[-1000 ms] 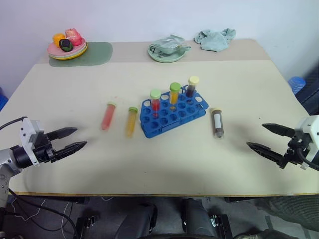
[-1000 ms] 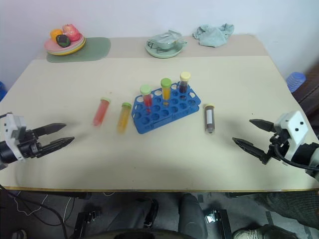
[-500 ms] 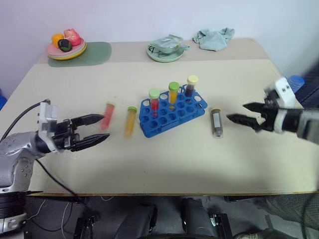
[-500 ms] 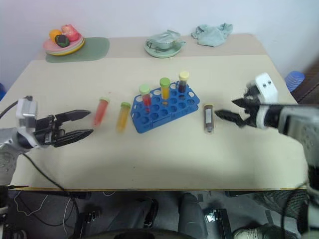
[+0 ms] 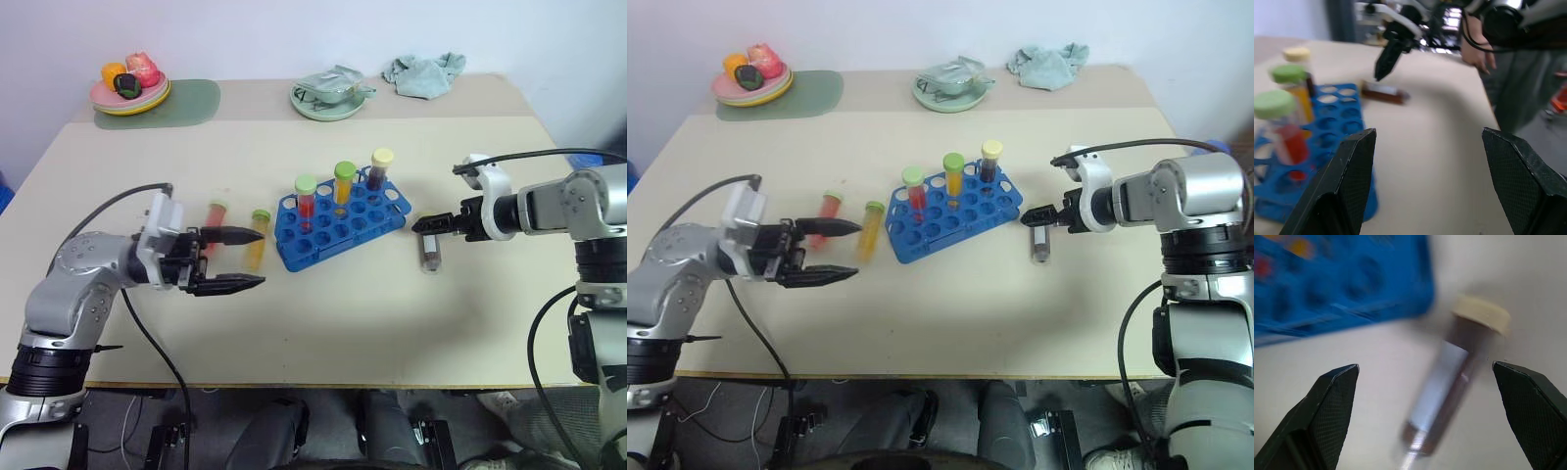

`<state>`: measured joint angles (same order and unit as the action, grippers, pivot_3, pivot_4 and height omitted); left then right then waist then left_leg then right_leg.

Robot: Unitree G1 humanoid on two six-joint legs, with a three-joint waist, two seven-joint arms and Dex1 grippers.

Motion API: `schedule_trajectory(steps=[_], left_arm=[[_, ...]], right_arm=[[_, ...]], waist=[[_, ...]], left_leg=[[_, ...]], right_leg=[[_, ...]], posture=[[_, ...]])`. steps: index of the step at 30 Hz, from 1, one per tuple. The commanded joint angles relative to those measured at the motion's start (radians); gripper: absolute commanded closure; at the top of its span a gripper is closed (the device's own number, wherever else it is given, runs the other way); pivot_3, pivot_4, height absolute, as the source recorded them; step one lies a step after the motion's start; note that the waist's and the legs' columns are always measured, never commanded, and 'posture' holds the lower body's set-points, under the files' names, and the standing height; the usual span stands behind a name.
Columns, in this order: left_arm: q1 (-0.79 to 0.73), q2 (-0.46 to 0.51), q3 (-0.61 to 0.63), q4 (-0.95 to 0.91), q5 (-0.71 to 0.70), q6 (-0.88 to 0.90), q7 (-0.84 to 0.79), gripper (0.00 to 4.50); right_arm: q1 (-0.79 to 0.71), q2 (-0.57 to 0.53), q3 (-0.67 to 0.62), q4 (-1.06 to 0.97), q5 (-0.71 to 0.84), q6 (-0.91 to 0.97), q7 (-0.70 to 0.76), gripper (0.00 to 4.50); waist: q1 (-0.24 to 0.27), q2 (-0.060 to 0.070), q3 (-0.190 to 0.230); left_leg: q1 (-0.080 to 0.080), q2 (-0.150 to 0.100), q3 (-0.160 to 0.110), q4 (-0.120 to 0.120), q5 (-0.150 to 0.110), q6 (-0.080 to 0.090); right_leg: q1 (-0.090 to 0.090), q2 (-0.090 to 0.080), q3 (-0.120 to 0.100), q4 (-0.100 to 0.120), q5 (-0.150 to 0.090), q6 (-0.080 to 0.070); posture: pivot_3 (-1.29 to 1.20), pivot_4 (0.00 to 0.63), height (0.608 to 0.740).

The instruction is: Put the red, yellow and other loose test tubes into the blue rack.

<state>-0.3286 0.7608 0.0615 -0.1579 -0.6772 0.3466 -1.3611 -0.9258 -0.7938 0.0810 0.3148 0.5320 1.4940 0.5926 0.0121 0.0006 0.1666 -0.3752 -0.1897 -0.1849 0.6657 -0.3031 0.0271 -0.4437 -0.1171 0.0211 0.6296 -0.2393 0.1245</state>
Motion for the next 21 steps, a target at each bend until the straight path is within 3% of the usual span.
schedule_trajectory(steps=[1,15,18,21], left_arm=[[-0.003,0.000,-0.002,-0.052,-0.002,0.011,0.010,1.01],[0.056,-0.013,0.019,-0.084,-0.015,0.021,0.034,1.01],[0.068,-0.012,0.023,-0.090,-0.013,0.017,0.041,0.94],[0.080,-0.013,0.025,-0.095,-0.010,0.012,0.048,0.94]], right_arm=[[-0.064,0.015,0.028,0.058,-0.048,-0.049,0.011,0.00],[-0.230,0.153,0.136,0.478,-0.251,-0.253,0.076,0.00],[-0.247,0.178,0.163,0.550,-0.301,-0.292,0.098,0.92],[-0.235,0.191,0.209,0.552,-0.347,-0.314,0.141,2.42]], waist=[[-0.002,0.000,0.000],[-0.009,0.000,0.000],[-0.010,-0.001,-0.001],[-0.013,-0.001,-0.001]], left_leg=[[0.000,0.000,0.000,0.000,0.000,0.000],[0.001,0.000,0.000,0.000,0.001,-0.002],[0.002,0.000,0.000,0.001,0.001,-0.002],[0.002,0.000,0.000,0.001,0.002,-0.003]], right_leg=[[0.000,0.000,0.000,0.000,0.000,0.000],[0.000,0.001,0.000,0.002,0.000,0.000],[0.001,0.001,0.000,0.002,0.001,-0.001],[0.001,0.002,0.001,0.002,0.002,-0.001]], posture=[[0.00,0.150,0.740],[0.00,0.150,0.740],[0.00,0.150,0.740],[0.00,0.150,0.740]])
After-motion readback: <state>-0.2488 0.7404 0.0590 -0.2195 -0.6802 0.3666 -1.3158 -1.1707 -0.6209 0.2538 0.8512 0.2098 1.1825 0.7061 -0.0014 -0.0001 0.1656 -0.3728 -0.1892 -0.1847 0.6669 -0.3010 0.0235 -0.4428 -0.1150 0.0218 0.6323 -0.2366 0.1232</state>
